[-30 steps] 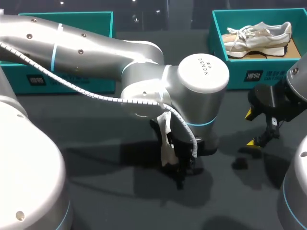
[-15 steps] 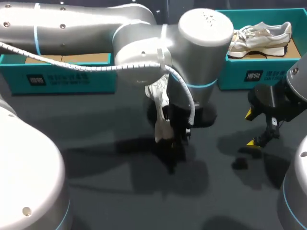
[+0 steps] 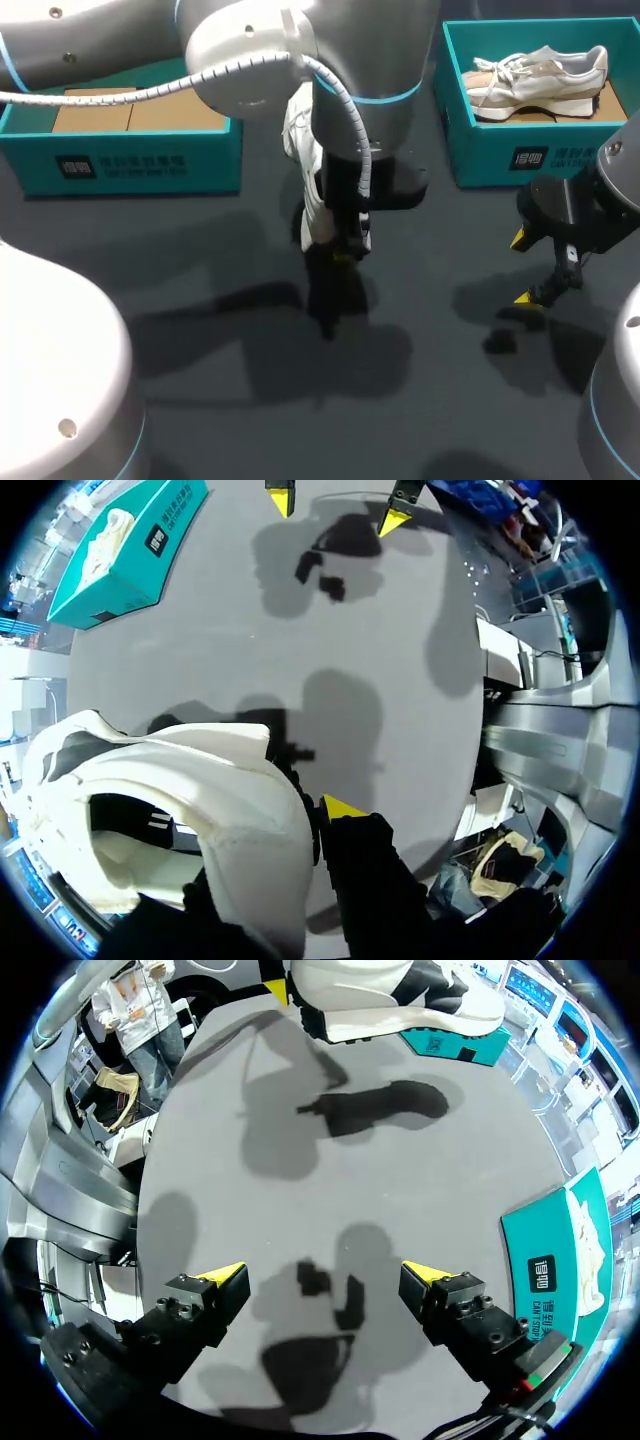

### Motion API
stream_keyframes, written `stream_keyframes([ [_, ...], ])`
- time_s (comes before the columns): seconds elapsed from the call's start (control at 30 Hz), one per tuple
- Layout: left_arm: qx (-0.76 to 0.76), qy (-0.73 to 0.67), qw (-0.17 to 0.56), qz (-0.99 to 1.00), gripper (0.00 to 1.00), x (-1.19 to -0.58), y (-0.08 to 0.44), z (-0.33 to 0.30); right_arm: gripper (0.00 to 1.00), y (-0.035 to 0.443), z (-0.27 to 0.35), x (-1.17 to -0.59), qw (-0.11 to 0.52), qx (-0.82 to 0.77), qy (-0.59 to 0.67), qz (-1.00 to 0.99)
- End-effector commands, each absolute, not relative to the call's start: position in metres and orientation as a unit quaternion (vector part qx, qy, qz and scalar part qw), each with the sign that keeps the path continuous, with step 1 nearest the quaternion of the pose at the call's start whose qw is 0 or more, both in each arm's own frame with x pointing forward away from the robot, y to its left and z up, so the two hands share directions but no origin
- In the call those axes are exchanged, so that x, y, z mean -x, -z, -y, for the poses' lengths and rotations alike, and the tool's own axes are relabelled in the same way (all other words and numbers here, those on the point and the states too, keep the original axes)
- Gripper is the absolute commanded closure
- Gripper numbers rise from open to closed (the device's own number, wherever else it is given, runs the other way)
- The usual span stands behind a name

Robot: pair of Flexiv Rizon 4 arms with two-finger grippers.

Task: Take the shoe out of the shoebox, open the shoe tongue, remove and reinsert the insole, then place the shoe into the shoebox

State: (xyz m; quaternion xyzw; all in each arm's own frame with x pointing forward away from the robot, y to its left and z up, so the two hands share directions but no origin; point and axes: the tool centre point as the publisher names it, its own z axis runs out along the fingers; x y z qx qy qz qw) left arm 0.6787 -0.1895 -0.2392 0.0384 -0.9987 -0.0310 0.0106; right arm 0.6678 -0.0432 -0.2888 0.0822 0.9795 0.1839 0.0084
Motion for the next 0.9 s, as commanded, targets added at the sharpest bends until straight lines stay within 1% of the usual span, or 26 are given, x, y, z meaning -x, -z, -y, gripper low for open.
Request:
stream_keyframes([
  [0.03,-0.038,0.026,0.009,0.999,1.00,-0.678,0.239,0.186,0.00,0.289,0.043,-0.667,0.009,-0.082,-0.184,-0.980],
  [0.07,-0.038,0.026,0.009,0.999,1.00,-0.678,0.239,0.186,0.00,0.289,0.043,-0.667,0.009,-0.082,-0.184,-0.980],
  [0.13,-0.038,0.017,0.036,0.998,1.00,-0.683,0.229,0.182,0.00,0.289,0.043,-0.667,0.009,-0.082,-0.184,-0.980],
  [0.23,-0.045,0.004,0.049,0.998,1.00,-0.703,0.211,0.170,0.00,0.289,0.043,-0.667,0.009,-0.082,-0.184,-0.980],
  [0.37,-0.057,-0.008,0.046,0.997,1.00,-0.730,0.187,0.149,0.00,0.289,0.043,-0.667,0.009,-0.082,-0.184,-0.980],
  [0.43,-0.059,-0.015,0.058,0.996,1.00,-0.742,0.177,0.138,0.00,0.289,0.043,-0.667,0.009,-0.082,-0.184,-0.980],
  [0.57,-0.081,-0.009,0.044,0.996,1.00,-0.765,0.162,0.115,0.00,0.289,0.043,-0.667,0.009,-0.082,-0.184,-0.980],
  [0.6,-0.084,-0.008,0.054,0.995,1.00,-0.770,0.158,0.107,0.00,0.289,0.043,-0.667,0.009,-0.082,-0.184,-0.980],
  [0.7,-0.090,-0.006,0.045,0.995,1.00,-0.786,0.144,0.085,0.00,0.289,0.043,-0.667,0.009,-0.082,-0.184,-0.980],
  [0.9,-0.091,-0.009,0.053,0.994,1.00,-0.829,0.135,0.037,0.00,0.289,0.043,-0.667,0.009,-0.082,-0.184,-0.980],
])
